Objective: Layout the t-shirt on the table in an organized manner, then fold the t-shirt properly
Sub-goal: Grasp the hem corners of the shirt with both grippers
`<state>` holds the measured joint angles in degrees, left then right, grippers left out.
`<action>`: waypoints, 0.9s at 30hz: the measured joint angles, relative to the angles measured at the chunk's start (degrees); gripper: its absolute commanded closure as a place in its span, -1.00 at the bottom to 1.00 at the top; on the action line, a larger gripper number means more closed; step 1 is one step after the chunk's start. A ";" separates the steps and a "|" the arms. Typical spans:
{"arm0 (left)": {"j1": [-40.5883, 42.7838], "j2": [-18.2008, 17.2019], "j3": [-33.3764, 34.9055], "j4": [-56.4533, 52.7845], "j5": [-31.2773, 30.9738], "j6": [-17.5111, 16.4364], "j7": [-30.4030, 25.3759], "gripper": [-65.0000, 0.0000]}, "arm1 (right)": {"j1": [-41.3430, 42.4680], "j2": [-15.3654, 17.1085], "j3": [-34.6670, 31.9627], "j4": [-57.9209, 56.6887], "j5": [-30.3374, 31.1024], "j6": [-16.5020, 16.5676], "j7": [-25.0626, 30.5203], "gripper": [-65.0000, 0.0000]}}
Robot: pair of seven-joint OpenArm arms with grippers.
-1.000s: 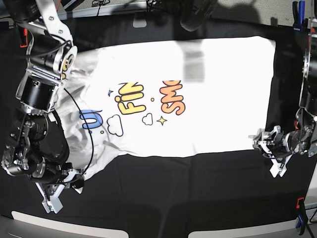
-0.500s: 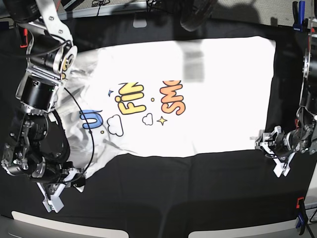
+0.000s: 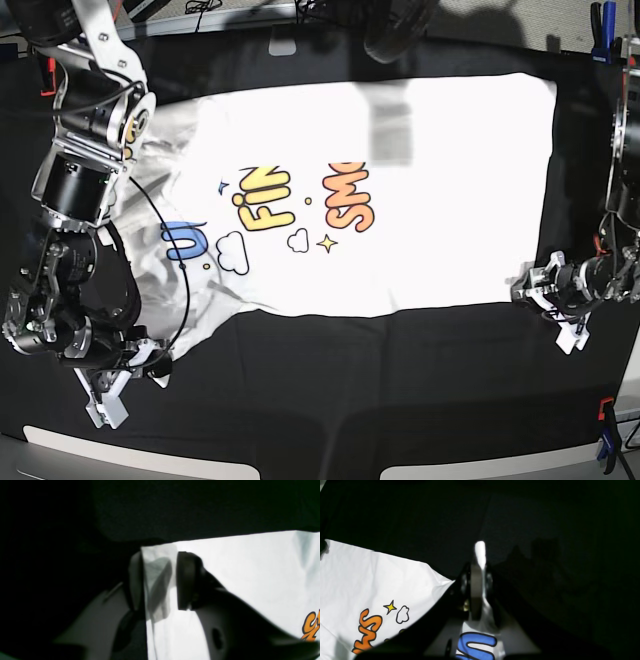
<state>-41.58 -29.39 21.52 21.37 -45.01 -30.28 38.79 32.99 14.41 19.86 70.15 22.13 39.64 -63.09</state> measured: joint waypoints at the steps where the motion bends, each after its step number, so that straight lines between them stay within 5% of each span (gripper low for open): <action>1: 0.00 0.00 0.00 0.00 0.02 0.02 0.02 0.60 | 0.02 0.00 0.00 0.00 0.00 0.00 0.00 1.00; 13: 0.15 0.68 0.00 -0.02 0.20 0.04 -1.11 0.71 | 0.02 0.02 0.02 0.00 0.00 0.00 0.00 1.00; 16: 0.17 1.05 0.00 0.00 0.35 0.04 -2.51 1.00 | 0.02 0.00 0.00 0.00 0.00 0.00 0.00 1.00; 27: 0.63 -0.74 0.07 5.20 7.10 -0.44 -2.25 1.00 | -1.92 0.00 -0.07 0.02 2.10 0.00 0.15 1.00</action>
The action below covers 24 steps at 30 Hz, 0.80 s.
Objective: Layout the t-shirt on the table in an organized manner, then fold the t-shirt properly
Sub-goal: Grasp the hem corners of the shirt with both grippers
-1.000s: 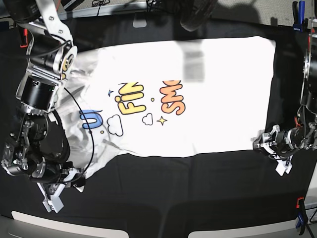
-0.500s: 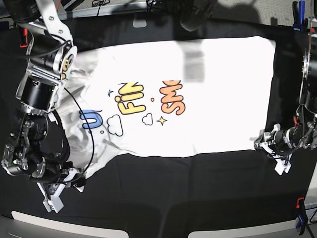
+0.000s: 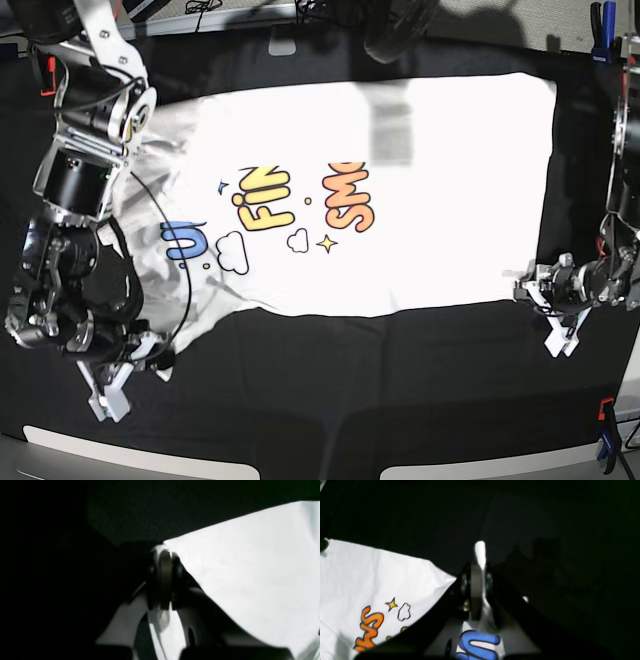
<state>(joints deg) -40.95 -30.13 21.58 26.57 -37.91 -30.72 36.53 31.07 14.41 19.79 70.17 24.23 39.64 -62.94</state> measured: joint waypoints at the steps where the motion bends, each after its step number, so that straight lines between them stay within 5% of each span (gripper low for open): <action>1: 0.02 -0.11 0.00 0.70 0.09 0.00 0.61 1.00 | -0.81 0.00 -0.11 0.00 0.55 0.00 0.09 1.00; 12: 11.17 -5.60 0.20 22.64 0.15 0.15 2.58 1.00 | -9.27 0.98 -0.17 8.87 1.03 -0.07 -0.26 1.00; 20: 18.38 -14.01 0.26 47.93 6.03 9.53 3.32 1.00 | -9.70 2.82 1.33 15.10 6.25 0.02 -2.97 1.00; 24: 20.33 -16.04 0.26 56.59 8.90 10.88 4.02 1.00 | -10.27 2.73 3.08 15.06 6.51 0.02 -3.17 1.00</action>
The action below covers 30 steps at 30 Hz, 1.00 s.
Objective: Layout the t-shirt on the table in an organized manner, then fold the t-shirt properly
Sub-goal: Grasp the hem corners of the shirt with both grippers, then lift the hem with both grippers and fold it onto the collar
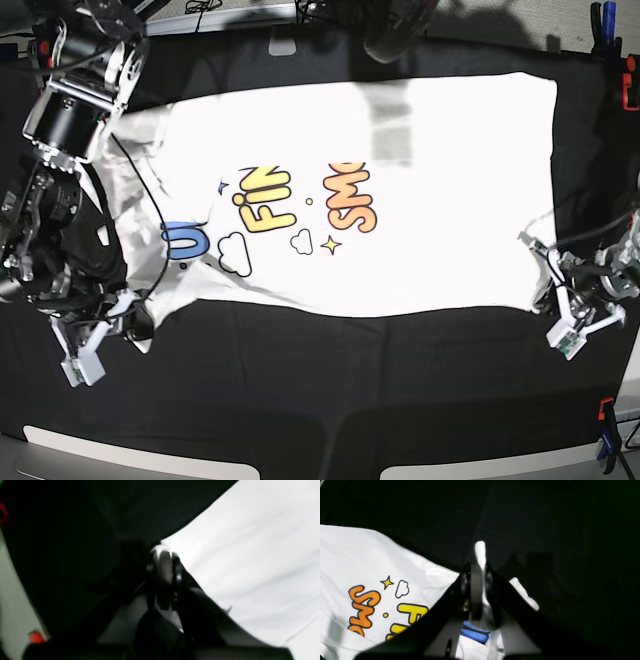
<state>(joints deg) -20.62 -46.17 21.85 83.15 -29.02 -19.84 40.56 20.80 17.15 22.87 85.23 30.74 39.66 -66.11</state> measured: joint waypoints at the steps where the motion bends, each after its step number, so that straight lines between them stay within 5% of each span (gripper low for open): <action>1: 0.13 0.07 0.00 1.55 0.81 0.11 -0.17 1.00 | 0.09 0.02 0.44 0.00 0.96 0.00 -0.02 1.00; 11: 2.14 1.51 0.00 4.22 5.31 0.28 -1.60 1.00 | 0.13 -0.04 1.66 0.02 3.39 0.00 -0.02 1.00; 20: 8.41 1.38 0.07 15.52 14.01 9.35 -2.60 1.00 | -0.24 -0.02 1.66 0.85 3.15 -0.02 -0.02 1.00; 30: 15.08 0.87 0.07 25.66 17.40 11.52 -0.09 1.00 | -11.69 -0.04 5.25 13.07 3.13 0.17 -0.02 1.00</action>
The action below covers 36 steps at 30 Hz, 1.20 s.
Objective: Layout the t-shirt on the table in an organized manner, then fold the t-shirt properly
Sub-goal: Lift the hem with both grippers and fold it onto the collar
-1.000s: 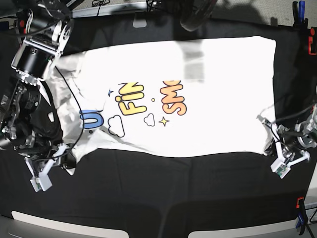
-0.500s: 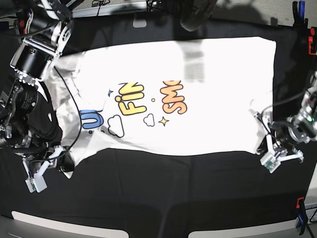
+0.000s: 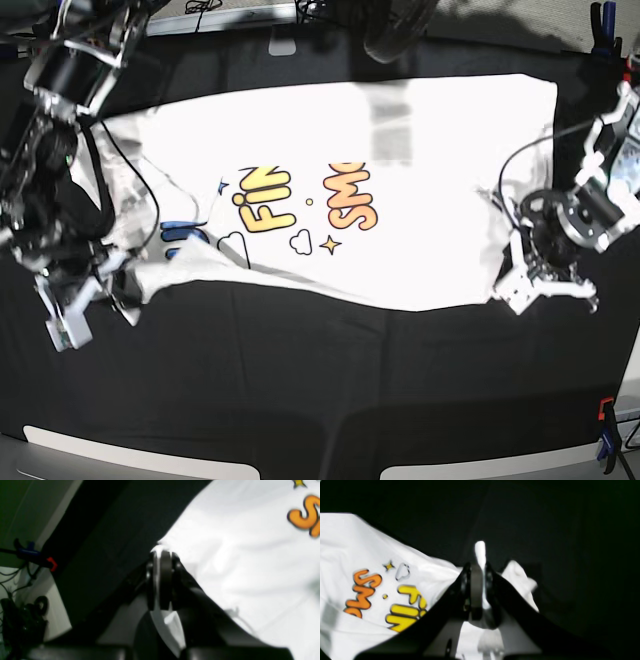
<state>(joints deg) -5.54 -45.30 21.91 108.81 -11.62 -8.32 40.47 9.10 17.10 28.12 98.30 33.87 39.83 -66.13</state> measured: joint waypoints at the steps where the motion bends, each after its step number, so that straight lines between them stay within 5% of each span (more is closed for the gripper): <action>1: 1.03 -0.31 0.00 0.52 0.59 0.83 0.02 1.00 | -1.11 0.04 1.57 0.26 0.61 -0.11 0.07 1.00; 10: 11.02 -3.19 -0.07 7.50 8.15 4.09 0.35 1.00 | -9.73 0.00 11.82 0.72 5.64 -0.17 0.00 1.00; 23: 19.50 -3.19 -0.07 9.35 15.58 7.37 3.10 1.00 | -14.95 -0.28 12.17 0.76 6.25 -0.17 0.02 1.00; 36: 25.90 -3.28 -0.09 14.08 15.45 7.78 5.95 1.00 | -20.20 -0.46 12.17 3.34 6.08 -0.20 0.02 1.00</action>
<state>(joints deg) 20.36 -48.58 21.82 122.89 3.84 -0.54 46.41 -11.09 16.64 40.29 101.65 39.94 39.64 -66.11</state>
